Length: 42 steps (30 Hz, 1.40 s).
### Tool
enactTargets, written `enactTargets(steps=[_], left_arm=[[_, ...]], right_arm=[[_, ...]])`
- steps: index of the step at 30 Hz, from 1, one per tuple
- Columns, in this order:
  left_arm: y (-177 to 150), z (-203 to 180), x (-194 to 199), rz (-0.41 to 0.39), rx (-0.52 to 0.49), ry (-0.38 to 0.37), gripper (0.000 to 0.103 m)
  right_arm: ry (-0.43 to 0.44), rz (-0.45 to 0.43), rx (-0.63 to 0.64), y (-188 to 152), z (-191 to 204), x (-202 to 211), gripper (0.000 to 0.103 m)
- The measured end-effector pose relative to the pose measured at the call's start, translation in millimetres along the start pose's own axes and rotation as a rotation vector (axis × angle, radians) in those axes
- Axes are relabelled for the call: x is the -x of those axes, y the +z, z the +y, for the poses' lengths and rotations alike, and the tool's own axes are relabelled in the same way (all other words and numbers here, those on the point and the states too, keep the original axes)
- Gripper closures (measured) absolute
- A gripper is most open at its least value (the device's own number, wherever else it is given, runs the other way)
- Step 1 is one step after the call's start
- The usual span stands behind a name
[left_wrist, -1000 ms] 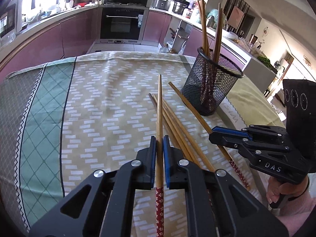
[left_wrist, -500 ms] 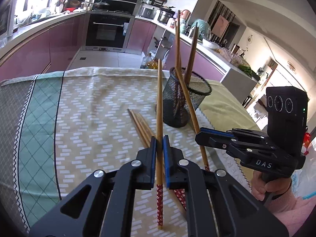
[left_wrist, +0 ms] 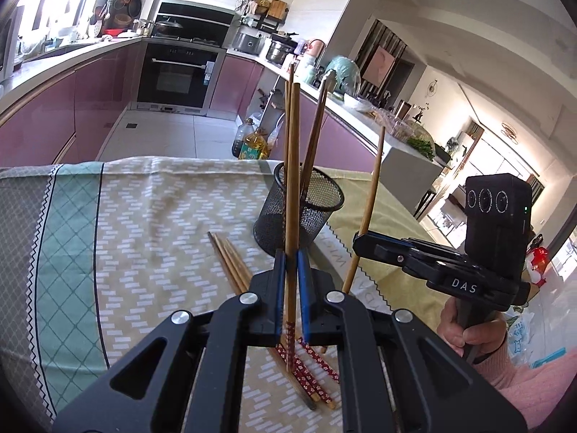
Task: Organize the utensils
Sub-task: 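Carry both chopsticks upright over the mesh cup and insert them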
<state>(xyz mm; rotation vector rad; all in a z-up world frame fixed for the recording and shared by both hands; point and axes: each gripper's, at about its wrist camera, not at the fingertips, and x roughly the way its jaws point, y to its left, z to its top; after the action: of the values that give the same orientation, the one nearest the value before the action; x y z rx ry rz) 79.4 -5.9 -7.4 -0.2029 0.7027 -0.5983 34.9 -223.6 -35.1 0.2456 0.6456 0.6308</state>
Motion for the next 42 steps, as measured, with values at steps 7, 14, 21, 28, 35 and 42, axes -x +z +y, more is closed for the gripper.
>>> enactTargets(steps=[7,14,21,28,35,42], left_arm=[[12,-7,2,-0.033,-0.02,-0.013,0.095],[27,-15,-2,-0.061,-0.037,-0.021,0.095],[40,-19,-5,-0.081,-0.053,-0.019,0.095],[58,-25,-4,-0.116,-0.076,-0.02,0.095],[75,-33,-3,-0.145,-0.095,-0.023,0.095],[90,-40,-2,-0.175,-0.116,-0.019,0.095]], right_arm=[[-0.016,-0.045,0.001,13,-6,10,0.097],[-0.035,-0.094,0.014,28,-9,18,0.097],[-0.051,-0.128,0.026,39,-12,25,0.097],[-0.072,-0.169,0.041,56,-14,32,0.097],[-0.078,-0.193,0.051,73,-15,32,0.097],[-0.083,-0.219,0.065,86,-15,32,0.097]])
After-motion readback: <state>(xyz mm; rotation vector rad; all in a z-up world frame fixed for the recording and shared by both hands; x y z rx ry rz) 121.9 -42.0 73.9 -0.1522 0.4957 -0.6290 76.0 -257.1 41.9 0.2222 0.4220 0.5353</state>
